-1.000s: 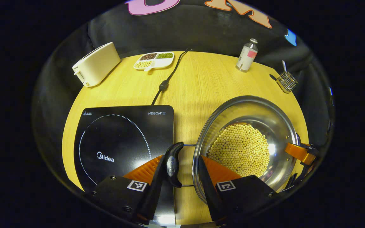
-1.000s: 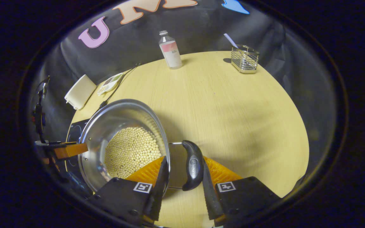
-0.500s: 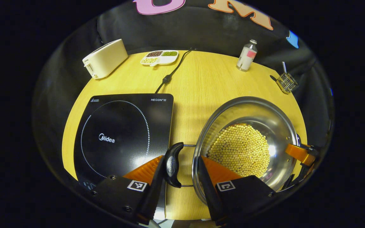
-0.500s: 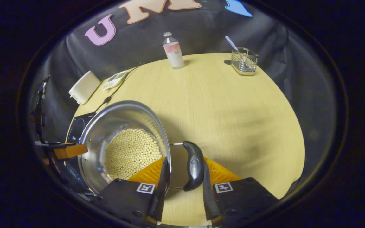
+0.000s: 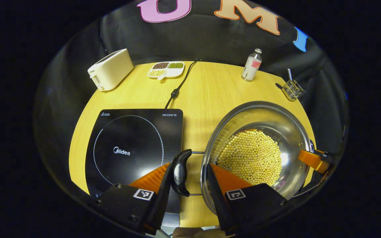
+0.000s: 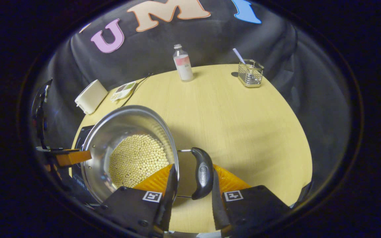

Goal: First push the handle of the pot to place it horizontally, then grasp the pot with both hands and set it on the induction cooktop.

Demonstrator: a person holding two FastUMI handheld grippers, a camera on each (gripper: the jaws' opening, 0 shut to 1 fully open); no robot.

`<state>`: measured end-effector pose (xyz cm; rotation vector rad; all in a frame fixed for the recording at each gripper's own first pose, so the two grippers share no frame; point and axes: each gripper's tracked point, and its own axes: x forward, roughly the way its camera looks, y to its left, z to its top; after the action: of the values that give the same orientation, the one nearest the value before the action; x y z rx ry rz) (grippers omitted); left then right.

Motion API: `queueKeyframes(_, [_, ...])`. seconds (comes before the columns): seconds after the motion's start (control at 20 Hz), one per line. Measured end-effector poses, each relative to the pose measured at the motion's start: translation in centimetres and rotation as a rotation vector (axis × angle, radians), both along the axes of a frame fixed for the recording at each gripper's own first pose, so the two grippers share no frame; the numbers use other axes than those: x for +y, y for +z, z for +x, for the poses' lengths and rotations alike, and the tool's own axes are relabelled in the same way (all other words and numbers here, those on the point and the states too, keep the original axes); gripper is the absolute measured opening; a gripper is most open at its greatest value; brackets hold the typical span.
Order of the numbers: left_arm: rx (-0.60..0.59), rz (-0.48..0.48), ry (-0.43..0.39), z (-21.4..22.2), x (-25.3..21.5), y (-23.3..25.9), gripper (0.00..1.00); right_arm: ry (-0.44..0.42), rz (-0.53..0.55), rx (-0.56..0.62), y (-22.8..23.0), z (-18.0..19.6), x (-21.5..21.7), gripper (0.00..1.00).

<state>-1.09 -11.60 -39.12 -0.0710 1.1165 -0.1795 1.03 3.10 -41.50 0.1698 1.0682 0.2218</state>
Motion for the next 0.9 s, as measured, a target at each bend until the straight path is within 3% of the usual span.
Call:
queueKeyframes(0.25, [-0.016, -0.013, -0.038, 1.6, 3.4, 0.7, 0.65, -0.044, -0.011, -0.009, 1.9, -0.8, 3.3, 0.54])
queueKeyframes(0.4, [-0.022, -0.022, -0.057, 2.8, 6.1, 1.1, 0.65, -0.064, -0.018, -0.021, 2.9, -0.9, 6.1, 0.53])
queueKeyframes(0.45, [-0.023, -0.025, -0.063, 3.2, 7.1, 1.1, 0.65, -0.069, -0.02, -0.023, 3.2, -0.9, 7.1, 0.48])
queueKeyframes(0.55, [-0.022, -0.031, -0.07, 3.7, 8.9, 0.9, 0.65, -0.077, -0.025, -0.024, 3.6, -1.1, 9.1, 0.48])
queueKeyframes(0.6, [-0.016, -0.033, -0.069, 3.9, 9.8, 0.7, 0.67, -0.077, -0.028, -0.022, 3.7, -1.3, 10.1, 0.53])
queueKeyframes(0.7, [-0.007, -0.034, -0.068, 4.0, 11.9, 0.4, 0.65, -0.074, -0.03, -0.015, 3.8, -1.8, 12.1, 0.48])
queueKeyframes(0.75, [-0.004, -0.035, -0.067, 4.1, 12.8, 0.2, 0.65, -0.072, -0.031, -0.012, 3.8, -2.0, 13.0, 0.53])
queueKeyframes(0.8, [-0.001, -0.035, -0.065, 4.1, 13.6, 0.0, 0.67, -0.07, -0.031, -0.009, 3.9, -2.3, 14.0, 0.48])
queueKeyframes(0.9, [0.007, -0.036, -0.06, 4.0, 15.4, -0.4, 0.67, -0.065, -0.032, -0.006, 3.9, -2.7, 15.7, 0.48])
